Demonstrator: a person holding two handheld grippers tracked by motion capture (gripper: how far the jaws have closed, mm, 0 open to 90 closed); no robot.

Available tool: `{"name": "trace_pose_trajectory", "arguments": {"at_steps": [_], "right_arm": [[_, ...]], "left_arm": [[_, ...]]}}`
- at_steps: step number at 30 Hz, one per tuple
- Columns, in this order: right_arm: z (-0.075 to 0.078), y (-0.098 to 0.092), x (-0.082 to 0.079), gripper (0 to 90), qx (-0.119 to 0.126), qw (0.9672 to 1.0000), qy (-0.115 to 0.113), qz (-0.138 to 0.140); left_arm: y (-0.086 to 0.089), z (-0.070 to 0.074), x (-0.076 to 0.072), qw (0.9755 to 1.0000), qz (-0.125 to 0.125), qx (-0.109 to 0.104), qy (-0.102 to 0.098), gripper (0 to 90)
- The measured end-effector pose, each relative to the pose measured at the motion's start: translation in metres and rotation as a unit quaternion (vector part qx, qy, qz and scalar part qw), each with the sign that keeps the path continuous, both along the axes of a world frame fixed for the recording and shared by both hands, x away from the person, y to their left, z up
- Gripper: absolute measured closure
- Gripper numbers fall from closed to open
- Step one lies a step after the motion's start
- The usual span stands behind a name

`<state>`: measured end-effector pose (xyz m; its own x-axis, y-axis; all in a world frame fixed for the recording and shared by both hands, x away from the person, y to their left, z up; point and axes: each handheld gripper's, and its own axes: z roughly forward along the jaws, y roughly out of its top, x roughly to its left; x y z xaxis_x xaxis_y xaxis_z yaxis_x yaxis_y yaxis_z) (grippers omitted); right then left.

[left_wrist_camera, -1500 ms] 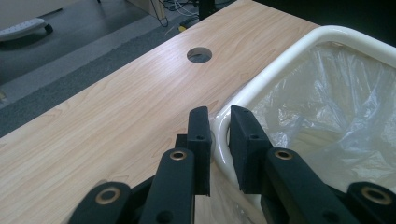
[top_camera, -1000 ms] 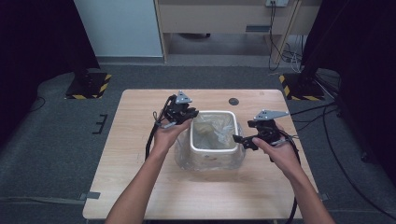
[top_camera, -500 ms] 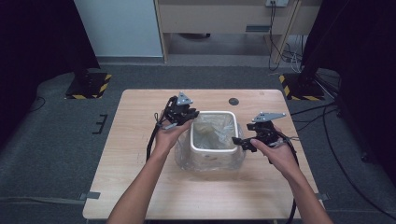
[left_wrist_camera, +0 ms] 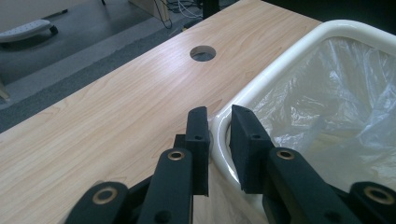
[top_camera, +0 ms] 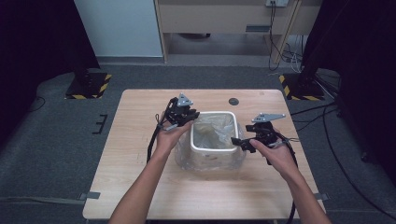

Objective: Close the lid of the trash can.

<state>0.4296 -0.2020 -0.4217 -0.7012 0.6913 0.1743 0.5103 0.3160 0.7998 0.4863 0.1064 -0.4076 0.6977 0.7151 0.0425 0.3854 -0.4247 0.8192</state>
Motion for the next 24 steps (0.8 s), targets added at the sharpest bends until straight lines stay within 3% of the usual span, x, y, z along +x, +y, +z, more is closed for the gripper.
{"name": "trace_pose_trajectory", "arguments": {"at_steps": [7,10,13,15,18,24], "right_arm": [[-0.003,0.001,0.001,9.2,0.009,0.9999,0.005,0.000],[-0.003,0.001,0.001,9.9,0.009,0.9999,0.007,0.001],[0.001,0.002,-0.002,8.2,0.023,0.9997,0.007,0.004],[0.005,0.002,-0.004,7.1,0.024,0.9997,-0.001,0.001],[0.009,-0.001,-0.003,6.1,0.023,0.9996,-0.011,-0.009],[0.006,-0.012,-0.001,4.5,0.015,0.9985,-0.020,-0.048]], "left_arm": [[-0.001,-0.002,0.000,1.0000,0.005,-0.002,-0.002,75.5],[-0.001,-0.003,0.000,0.9998,0.021,-0.005,-0.001,64.2],[0.001,-0.001,-0.001,0.9993,0.035,0.001,-0.010,45.9],[0.004,0.003,-0.003,0.9987,0.046,-0.020,-0.011,35.4],[0.009,0.008,-0.005,0.9983,0.045,-0.036,-0.007,27.4],[0.024,0.007,-0.013,0.9967,0.068,-0.041,0.019,13.4]]}}
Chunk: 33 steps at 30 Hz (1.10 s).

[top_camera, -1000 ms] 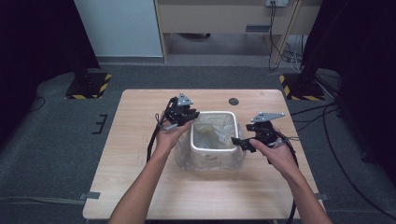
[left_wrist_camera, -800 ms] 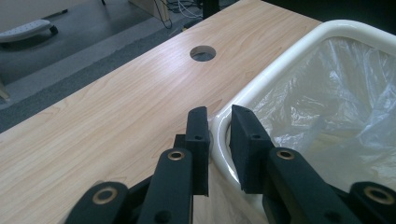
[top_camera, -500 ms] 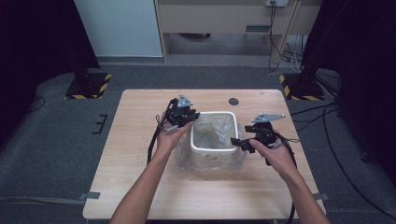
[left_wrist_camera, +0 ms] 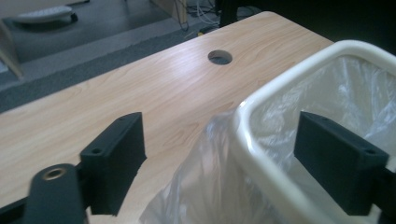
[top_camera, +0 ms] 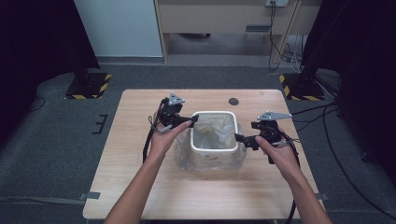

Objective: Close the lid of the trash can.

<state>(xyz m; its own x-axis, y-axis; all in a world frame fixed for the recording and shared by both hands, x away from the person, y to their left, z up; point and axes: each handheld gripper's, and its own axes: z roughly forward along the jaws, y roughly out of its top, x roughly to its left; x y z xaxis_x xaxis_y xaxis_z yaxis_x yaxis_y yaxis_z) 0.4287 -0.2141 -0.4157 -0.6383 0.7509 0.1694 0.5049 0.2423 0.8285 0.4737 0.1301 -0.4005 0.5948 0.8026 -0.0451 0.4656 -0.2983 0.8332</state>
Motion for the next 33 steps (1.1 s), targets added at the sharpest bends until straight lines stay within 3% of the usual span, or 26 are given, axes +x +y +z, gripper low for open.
{"name": "trace_pose_trajectory", "arguments": {"at_steps": [1,4,9,19,24,28,33], "right_arm": [[-0.001,-0.003,0.000,4.4,0.009,0.9999,0.000,-0.004],[-0.004,-0.011,0.001,6.8,0.000,0.9996,-0.001,-0.028],[-0.002,-0.020,0.000,5.8,0.012,0.9995,-0.004,-0.029],[-0.009,-0.034,0.002,6.1,-0.007,0.9987,0.000,-0.051],[-0.022,-0.043,0.002,6.3,-0.026,0.9975,0.009,-0.065],[-0.037,-0.050,0.003,6.7,-0.038,0.9958,0.023,-0.080],[-0.055,-0.054,0.007,8.0,-0.055,0.9932,0.045,-0.092]], "left_arm": [[0.004,-0.001,-0.002,1.0000,0.004,0.000,0.004,10.9],[0.018,-0.005,-0.006,0.9998,0.018,-0.006,0.005,8.4],[0.039,-0.005,-0.013,0.9992,0.033,-0.024,-0.007,8.0],[0.074,-0.014,-0.027,0.9986,0.049,-0.017,-0.003,7.3],[0.088,-0.024,-0.034,0.9983,0.058,-0.012,0.004,7.2],[0.097,-0.037,-0.038,0.9978,0.063,0.005,0.019,7.1],[0.107,-0.056,-0.039,0.9970,0.067,0.004,0.038,7.4]]}}
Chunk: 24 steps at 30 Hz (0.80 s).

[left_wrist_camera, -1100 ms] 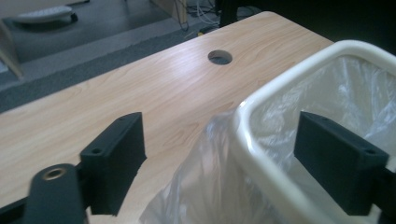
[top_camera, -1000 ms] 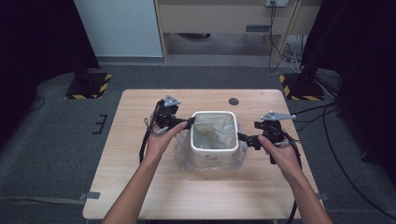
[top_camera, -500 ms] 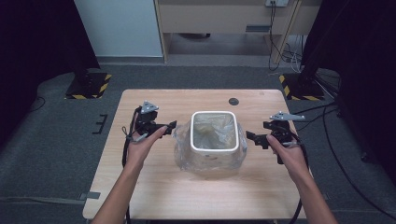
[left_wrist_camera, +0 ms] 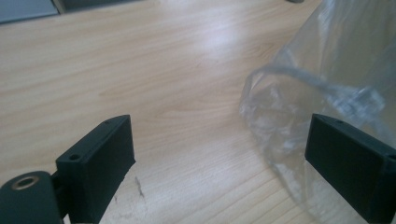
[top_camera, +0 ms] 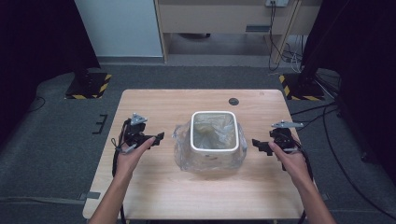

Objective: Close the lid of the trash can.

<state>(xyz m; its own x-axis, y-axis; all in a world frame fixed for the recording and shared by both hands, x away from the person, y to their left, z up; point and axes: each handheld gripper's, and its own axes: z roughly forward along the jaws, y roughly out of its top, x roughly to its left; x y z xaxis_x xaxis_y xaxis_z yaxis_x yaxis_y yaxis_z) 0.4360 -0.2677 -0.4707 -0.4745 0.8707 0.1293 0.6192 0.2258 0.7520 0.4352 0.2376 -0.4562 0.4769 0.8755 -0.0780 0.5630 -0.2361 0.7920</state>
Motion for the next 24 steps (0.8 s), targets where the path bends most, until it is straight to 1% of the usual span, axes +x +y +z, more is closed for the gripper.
{"name": "trace_pose_trajectory", "arguments": {"at_steps": [2,4,5,7,8,10,11,13,16,18,19,22,23,24], "right_arm": [[-0.005,0.001,0.002,9.1,-0.011,0.9999,0.005,-0.002],[-0.009,0.003,0.005,10.4,-0.017,0.9998,0.013,0.001],[-0.011,0.003,0.006,10.4,-0.021,0.9997,0.012,0.004],[-0.013,0.005,0.009,10.7,-0.026,0.9995,0.018,0.003],[-0.015,0.005,0.010,10.7,-0.028,0.9994,0.019,0.002],[-0.017,0.006,0.012,11.0,-0.031,0.9993,0.021,-0.004],[-0.018,0.005,0.013,11.5,-0.033,0.9992,0.021,-0.006],[-0.021,0.005,0.015,11.5,-0.035,0.9991,0.024,-0.009],[-0.025,0.002,0.019,12.0,-0.040,0.9987,0.030,-0.015],[-0.028,0.001,0.022,12.4,-0.033,0.9985,0.040,-0.019],[-0.030,0.000,0.024,12.7,-0.034,0.9983,0.042,-0.021],[-0.033,0.000,0.031,14.2,-0.032,0.9982,0.041,-0.030],[-0.034,-0.001,0.033,15.0,-0.026,0.9982,0.041,-0.035],[-0.034,-0.001,0.035,14.4,-0.017,0.9980,0.046,-0.040]], "left_arm": [[0.003,-0.006,0.001,1.0000,-0.002,-0.007,0.006,7.3],[0.006,-0.012,0.001,0.9999,0.000,0.004,0.012,7.4],[0.008,-0.015,0.001,0.9998,-0.001,0.007,0.016,7.4],[0.011,-0.021,0.002,0.9997,0.001,0.007,0.022,7.2],[0.013,-0.025,0.002,0.9997,0.001,0.004,0.024,7.2],[0.015,-0.031,0.002,0.9995,0.004,0.005,0.030,7.2],[0.017,-0.034,0.002,0.9995,0.004,0.008,0.031,7.3],[0.019,-0.039,0.003,0.9990,0.005,0.015,0.042,7.0],[0.021,-0.045,0.003,0.9986,0.007,0.022,0.047,7.3],[0.023,-0.050,0.004,0.9983,0.007,0.025,0.052,7.3],[0.023,-0.052,0.005,0.9982,0.007,0.026,0.055,7.3],[0.024,-0.056,0.008,0.9979,0.005,0.029,0.059,7.3],[0.024,-0.056,0.010,0.9977,0.005,0.032,0.060,7.4],[0.024,-0.055,0.012,0.9977,0.009,0.031,0.060,7.4]]}}
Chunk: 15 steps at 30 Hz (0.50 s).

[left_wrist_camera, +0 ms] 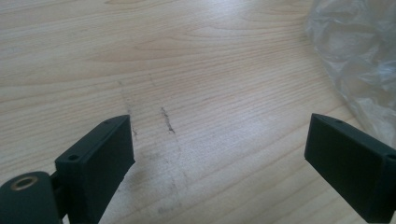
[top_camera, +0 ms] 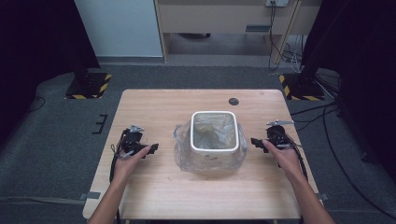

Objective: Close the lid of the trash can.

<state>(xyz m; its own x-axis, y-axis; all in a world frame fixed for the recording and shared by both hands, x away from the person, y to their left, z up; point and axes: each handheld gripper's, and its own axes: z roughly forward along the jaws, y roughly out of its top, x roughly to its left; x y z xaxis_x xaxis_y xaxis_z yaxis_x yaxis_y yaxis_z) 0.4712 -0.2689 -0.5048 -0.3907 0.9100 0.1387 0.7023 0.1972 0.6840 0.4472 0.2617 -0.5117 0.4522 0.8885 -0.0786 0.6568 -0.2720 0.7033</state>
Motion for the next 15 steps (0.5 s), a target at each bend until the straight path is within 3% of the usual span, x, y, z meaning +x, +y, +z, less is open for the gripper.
{"name": "trace_pose_trajectory", "arguments": {"at_steps": [2,6,15], "right_arm": [[0.001,-0.001,0.008,13.3,-0.001,0.9999,0.011,0.000],[0.004,-0.004,0.023,13.2,0.006,0.9999,0.005,-0.013],[-0.005,-0.005,0.030,11.1,0.012,0.9995,0.006,-0.030]], "left_arm": [[0.000,0.002,0.004,1.0000,0.004,0.004,-0.001,7.4],[0.001,0.004,0.012,0.9999,0.014,0.009,-0.003,7.7],[0.001,-0.011,0.016,0.9997,0.016,0.018,0.009,6.9]]}}
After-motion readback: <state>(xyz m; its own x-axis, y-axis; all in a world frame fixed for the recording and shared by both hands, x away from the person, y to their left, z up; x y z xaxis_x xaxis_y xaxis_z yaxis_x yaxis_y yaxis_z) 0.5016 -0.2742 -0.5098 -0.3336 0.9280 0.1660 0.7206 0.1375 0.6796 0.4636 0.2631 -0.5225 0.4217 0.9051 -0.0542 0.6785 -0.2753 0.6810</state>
